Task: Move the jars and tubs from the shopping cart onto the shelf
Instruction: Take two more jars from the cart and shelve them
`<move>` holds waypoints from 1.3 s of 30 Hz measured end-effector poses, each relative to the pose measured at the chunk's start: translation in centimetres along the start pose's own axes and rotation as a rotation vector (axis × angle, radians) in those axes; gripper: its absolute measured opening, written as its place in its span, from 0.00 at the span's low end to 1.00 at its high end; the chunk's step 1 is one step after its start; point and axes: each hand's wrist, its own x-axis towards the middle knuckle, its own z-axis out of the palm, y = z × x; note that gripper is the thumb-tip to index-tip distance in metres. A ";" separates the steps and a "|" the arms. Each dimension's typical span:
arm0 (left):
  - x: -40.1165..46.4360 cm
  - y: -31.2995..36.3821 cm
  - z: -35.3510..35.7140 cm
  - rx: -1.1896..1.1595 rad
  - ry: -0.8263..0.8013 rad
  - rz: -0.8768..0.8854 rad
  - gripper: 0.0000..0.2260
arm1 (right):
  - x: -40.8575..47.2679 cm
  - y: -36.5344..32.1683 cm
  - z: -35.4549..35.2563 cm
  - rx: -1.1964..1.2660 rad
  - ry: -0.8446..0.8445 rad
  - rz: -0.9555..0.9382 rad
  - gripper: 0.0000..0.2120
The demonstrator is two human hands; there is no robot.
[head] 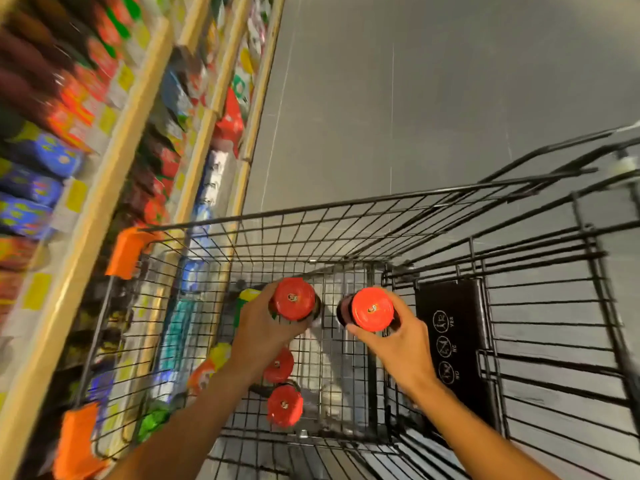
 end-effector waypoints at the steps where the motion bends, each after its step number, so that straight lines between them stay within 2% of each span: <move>1: -0.9 1.4 -1.3 -0.011 0.032 -0.006 0.30 | -0.5 -1.4 -0.4 -0.010 -0.009 -0.008 0.36; 4: -3.7 5.8 -5.9 -0.047 0.104 0.008 0.30 | -2.5 -6.6 -1.9 -0.047 -0.012 -0.060 0.36; 8: -7.8 10.9 -12.4 -0.147 0.187 0.083 0.25 | -6.4 -14.4 -3.8 -0.031 -0.012 -0.179 0.35; 14: -16.2 16.9 -21.8 -0.213 0.382 0.221 0.28 | -14.4 -25.6 -5.3 0.096 0.066 -0.398 0.28; 18: -22.5 20.1 -26.7 -0.208 0.480 0.311 0.33 | -19.7 -30.4 -6.1 0.188 0.055 -0.472 0.27; 24: -31.5 22.4 -31.3 -0.231 0.618 0.405 0.27 | -26.5 -35.5 -6.3 0.181 0.024 -0.607 0.30; 29: -38.6 23.2 -33.4 -0.234 0.761 0.429 0.25 | -30.3 -38.8 -5.6 0.214 -0.082 -0.726 0.31; 39: -50.1 22.1 -33.0 -0.098 1.124 0.207 0.30 | -34.7 -42.3 -1.9 0.268 -0.503 -0.871 0.28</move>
